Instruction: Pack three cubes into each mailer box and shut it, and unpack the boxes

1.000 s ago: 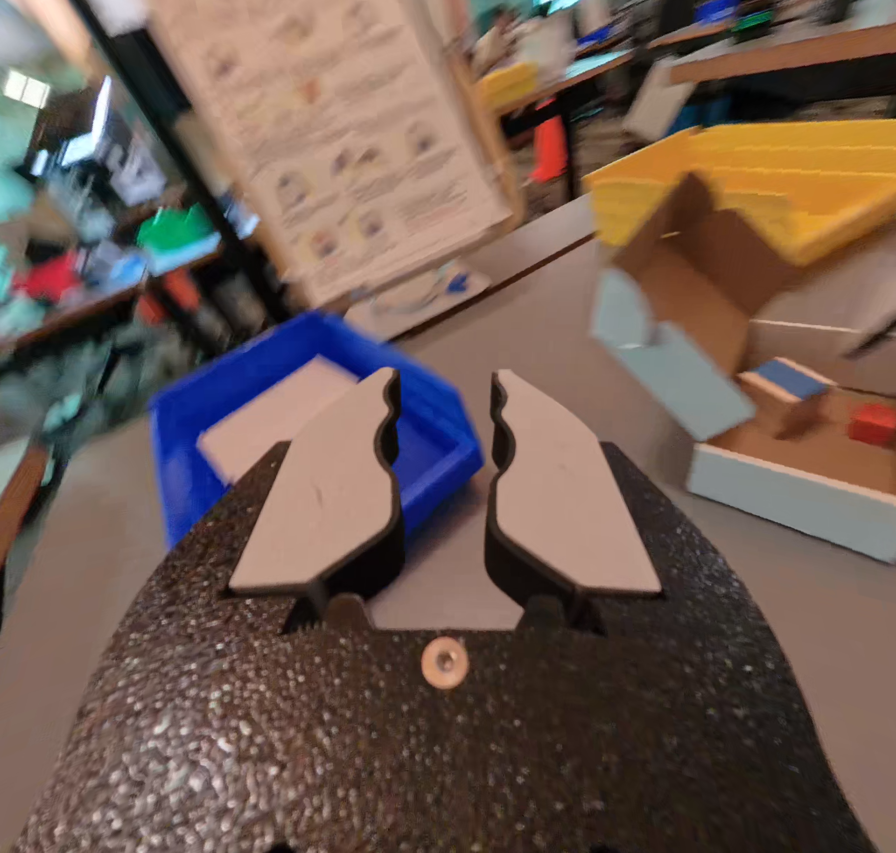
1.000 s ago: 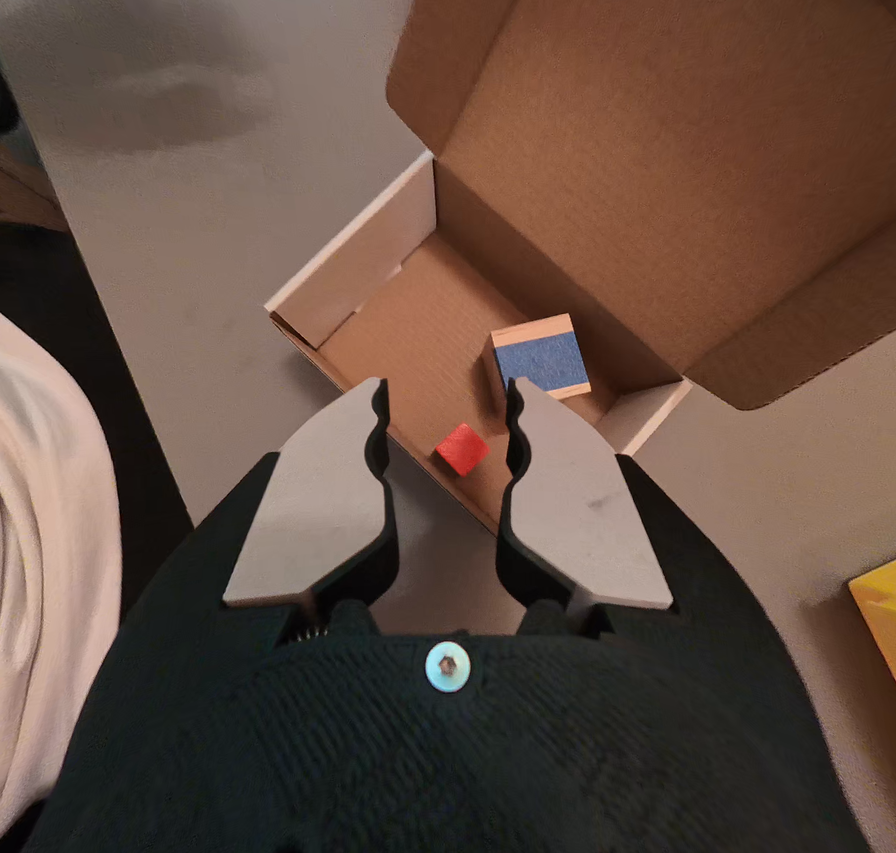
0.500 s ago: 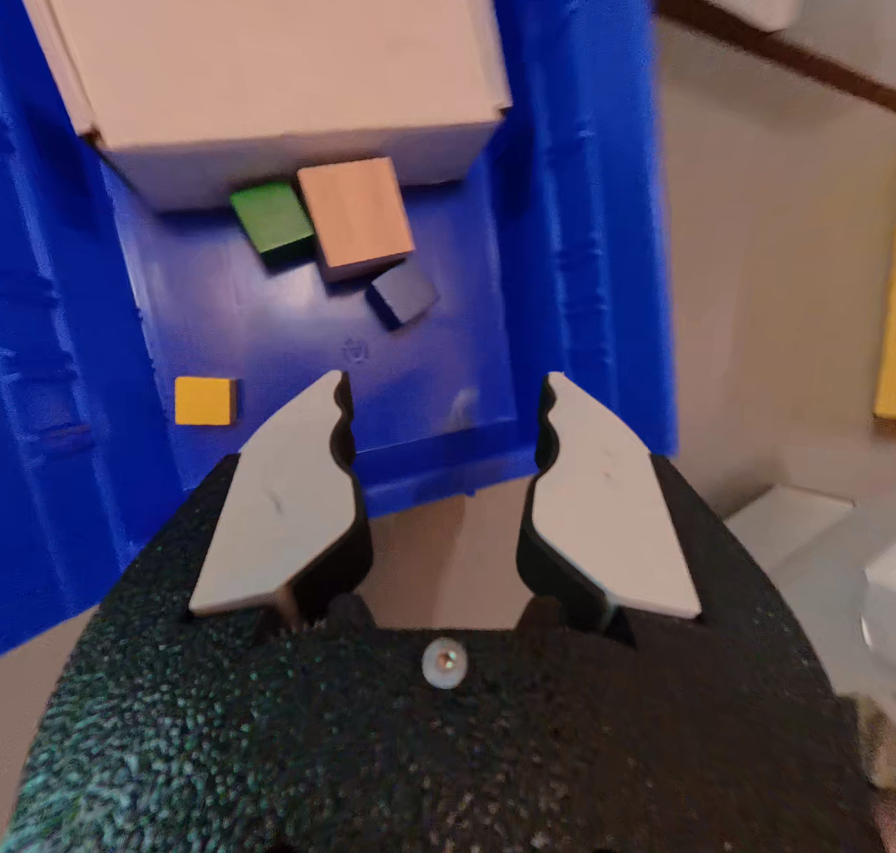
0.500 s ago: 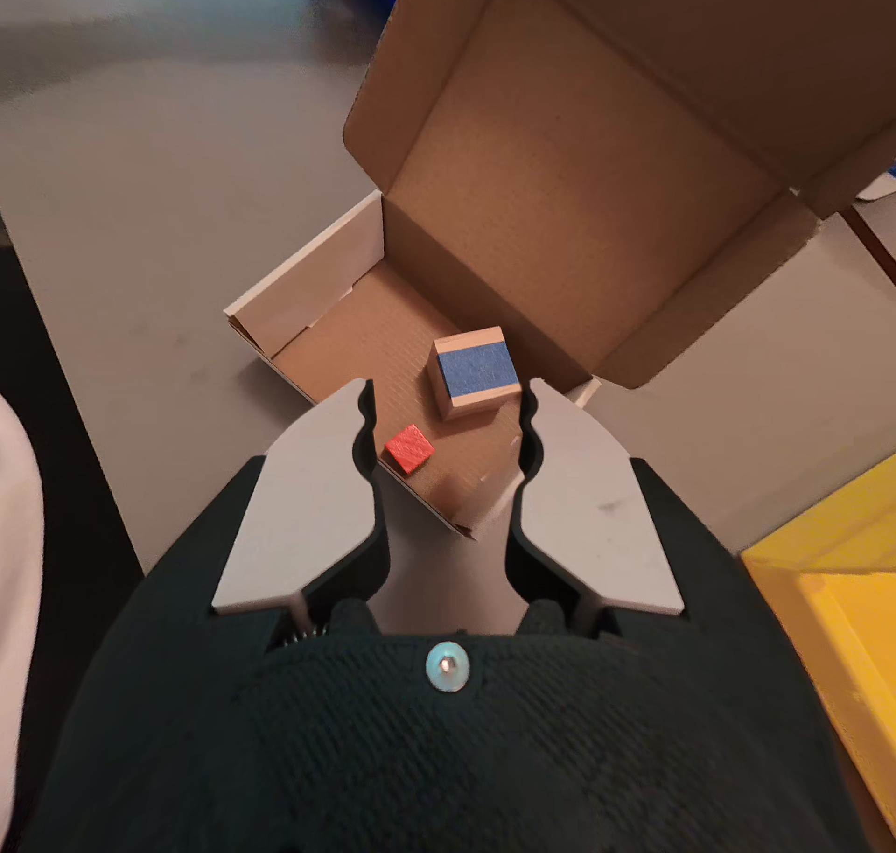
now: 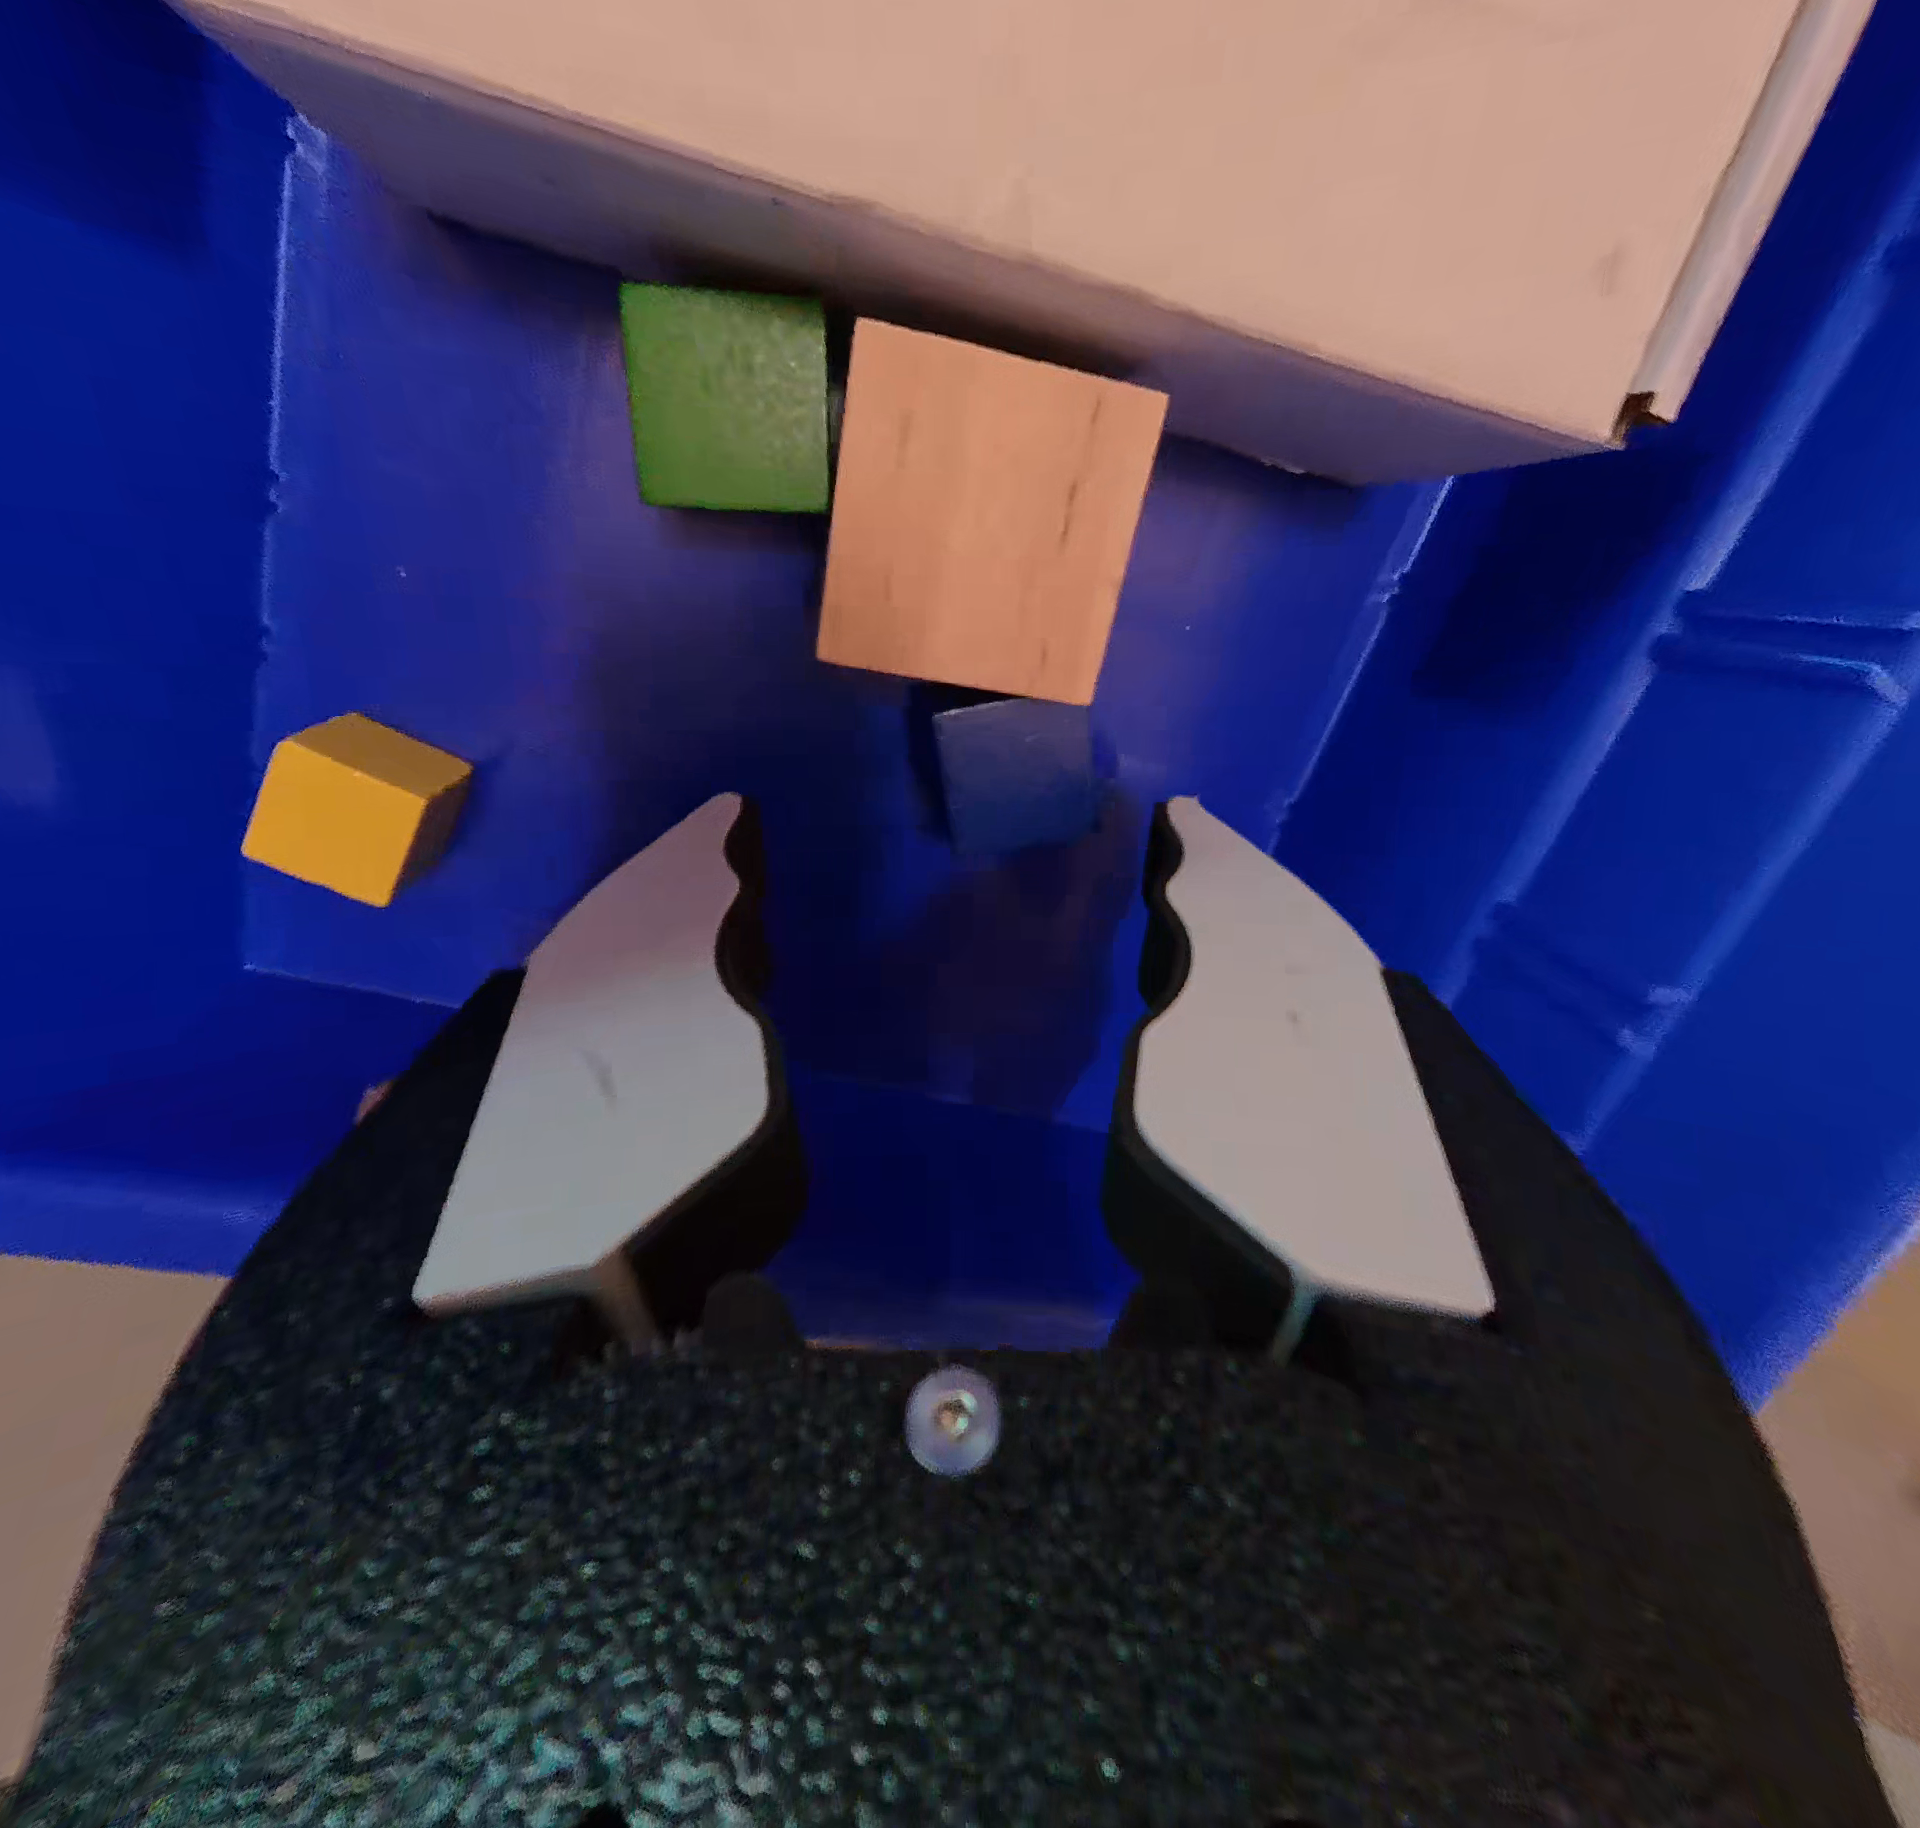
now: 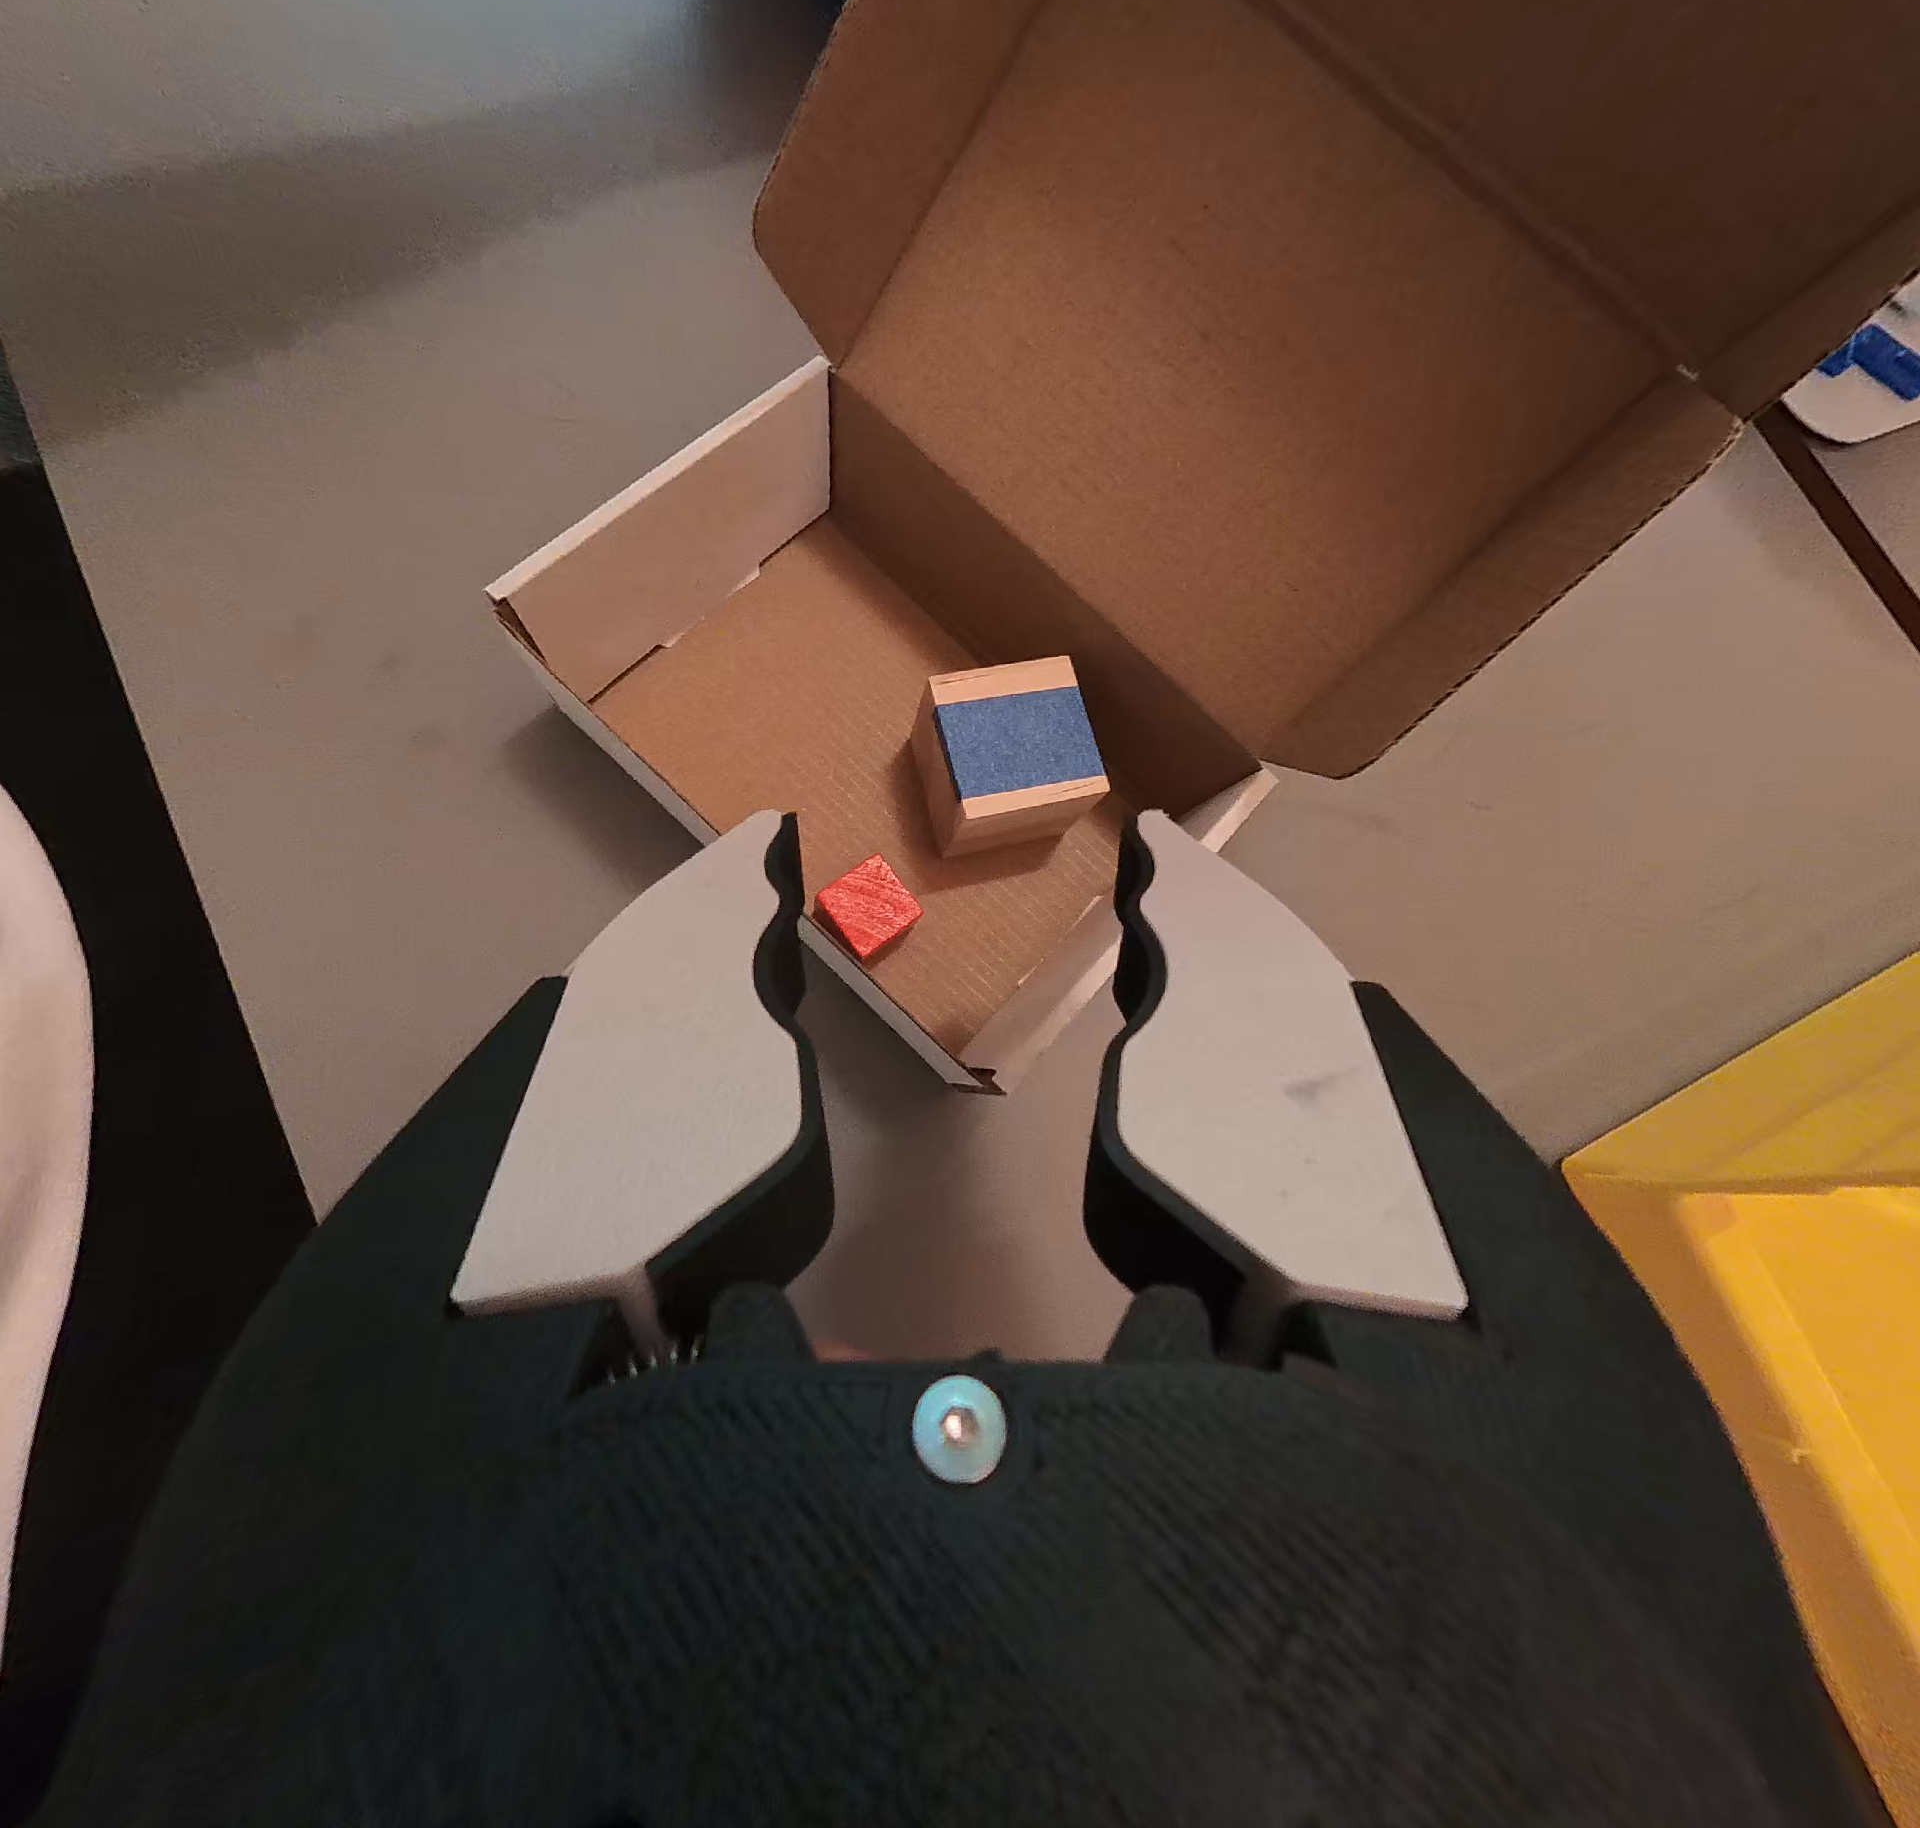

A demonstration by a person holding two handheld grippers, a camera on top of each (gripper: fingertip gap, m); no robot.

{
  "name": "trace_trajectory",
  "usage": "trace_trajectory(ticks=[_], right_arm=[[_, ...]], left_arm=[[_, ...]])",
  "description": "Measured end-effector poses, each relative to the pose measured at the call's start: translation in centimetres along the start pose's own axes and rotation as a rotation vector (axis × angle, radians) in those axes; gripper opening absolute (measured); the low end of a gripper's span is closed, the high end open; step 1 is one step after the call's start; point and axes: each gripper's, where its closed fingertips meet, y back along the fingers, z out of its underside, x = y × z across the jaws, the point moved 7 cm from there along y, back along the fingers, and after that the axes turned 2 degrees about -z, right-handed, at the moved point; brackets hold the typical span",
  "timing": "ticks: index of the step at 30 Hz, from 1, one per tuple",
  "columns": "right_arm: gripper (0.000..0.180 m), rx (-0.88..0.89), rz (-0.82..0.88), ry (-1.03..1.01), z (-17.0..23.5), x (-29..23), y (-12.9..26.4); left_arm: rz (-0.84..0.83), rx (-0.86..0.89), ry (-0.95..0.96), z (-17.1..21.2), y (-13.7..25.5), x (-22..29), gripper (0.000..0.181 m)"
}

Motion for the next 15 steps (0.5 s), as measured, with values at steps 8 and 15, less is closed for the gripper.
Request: trace_trajectory(ticks=[8, 15], right_arm=[[0.058, 0.002, 0.03, 0.0, 0.3, 0.4, 0.8], [0.058, 0.011, 0.027, 0.002, 0.3, 0.3, 0.8]], left_arm=[[-0.091, 0.023, -0.031, 0.0, -1.0, 0.5, 0.058], [0.029, 0.069, -0.166, 0.1, -0.8, -0.9, 0.029]])
